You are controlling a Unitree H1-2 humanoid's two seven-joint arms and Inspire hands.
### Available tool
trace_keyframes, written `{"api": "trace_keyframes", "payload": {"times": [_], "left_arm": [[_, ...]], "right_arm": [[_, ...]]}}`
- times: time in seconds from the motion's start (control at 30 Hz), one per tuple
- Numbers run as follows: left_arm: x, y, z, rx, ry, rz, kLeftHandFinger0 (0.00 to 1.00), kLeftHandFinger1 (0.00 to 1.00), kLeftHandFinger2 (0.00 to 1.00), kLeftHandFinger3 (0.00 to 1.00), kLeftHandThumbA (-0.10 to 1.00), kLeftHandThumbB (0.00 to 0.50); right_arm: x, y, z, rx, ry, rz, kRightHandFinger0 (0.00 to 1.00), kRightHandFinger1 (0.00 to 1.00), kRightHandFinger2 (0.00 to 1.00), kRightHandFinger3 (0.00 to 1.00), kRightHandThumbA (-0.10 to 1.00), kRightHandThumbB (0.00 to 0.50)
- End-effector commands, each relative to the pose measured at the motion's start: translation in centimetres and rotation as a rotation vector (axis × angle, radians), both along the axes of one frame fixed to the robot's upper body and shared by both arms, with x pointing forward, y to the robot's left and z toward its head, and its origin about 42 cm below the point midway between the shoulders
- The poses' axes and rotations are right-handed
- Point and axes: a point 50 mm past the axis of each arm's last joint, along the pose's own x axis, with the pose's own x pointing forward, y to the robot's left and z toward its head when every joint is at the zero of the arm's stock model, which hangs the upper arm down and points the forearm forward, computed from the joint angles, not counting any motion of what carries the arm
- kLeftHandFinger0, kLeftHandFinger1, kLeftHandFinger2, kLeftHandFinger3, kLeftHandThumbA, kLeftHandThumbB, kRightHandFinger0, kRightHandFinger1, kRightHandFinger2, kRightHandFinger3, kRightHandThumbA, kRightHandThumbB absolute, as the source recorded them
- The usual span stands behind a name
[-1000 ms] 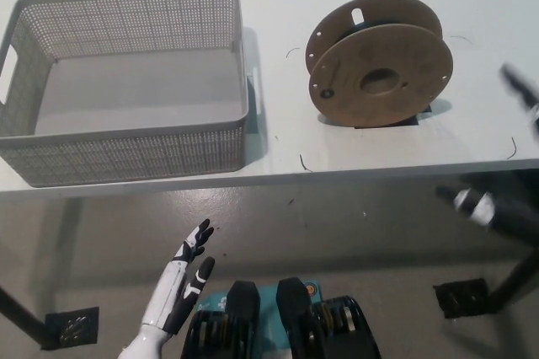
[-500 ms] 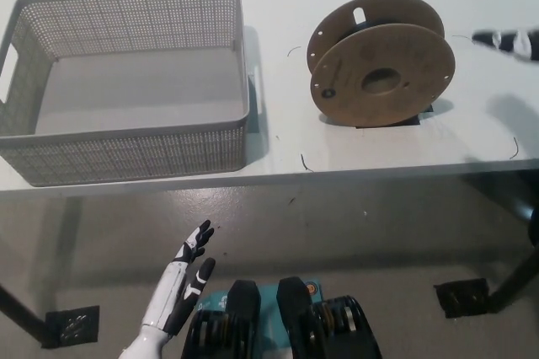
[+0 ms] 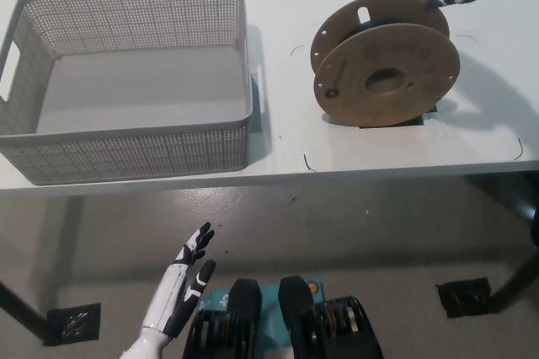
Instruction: Use the right hand to pick up a 3d printing filament and place it into a container on the left side
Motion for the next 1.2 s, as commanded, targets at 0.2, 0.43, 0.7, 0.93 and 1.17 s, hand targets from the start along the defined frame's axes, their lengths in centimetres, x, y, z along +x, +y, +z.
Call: {"api": "trace_keyframes", "payload": {"times": [0.2, 0.43, 0.7, 0.93, 1.17], "left_arm": [[-1.0, -0.3, 0.4, -0.016, -0.053, -0.036, 1.00, 1.00, 1.00, 1.00, 1.00, 0.168], [-0.9, -0.3, 0.5, -0.007, -0.047, -0.042, 1.00, 1.00, 1.00, 1.00, 1.00, 0.157], [-1.1, -0.3, 0.5, -0.004, -0.039, -0.043, 1.00, 1.00, 1.00, 1.00, 1.00, 0.150], [-1.1, -0.3, 0.6, -0.002, -0.033, -0.048, 1.00, 1.00, 1.00, 1.00, 1.00, 0.173], [-1.1, -0.1, 0.7, 0.005, -0.039, -0.051, 1.00, 1.00, 1.00, 1.00, 1.00, 0.176]], "right_arm": [[1.8, 4.0, 8.1, -0.260, 0.266, -0.066, 1.00, 1.00, 1.00, 1.00, 1.00, 0.461], [3.5, 6.3, 9.5, -0.350, 0.282, -0.077, 1.00, 1.00, 1.00, 1.00, 1.00, 0.452], [5.6, 8.2, 9.7, -0.423, 0.301, -0.187, 1.00, 1.00, 1.00, 1.00, 1.00, 0.486], [6.6, 9.7, 8.3, -0.462, 0.349, -0.204, 1.00, 1.00, 1.00, 1.00, 1.00, 0.441], [7.6, 10.2, 5.2, -0.483, 0.409, -0.136, 1.00, 1.00, 1.00, 1.00, 1.00, 0.335]]}}
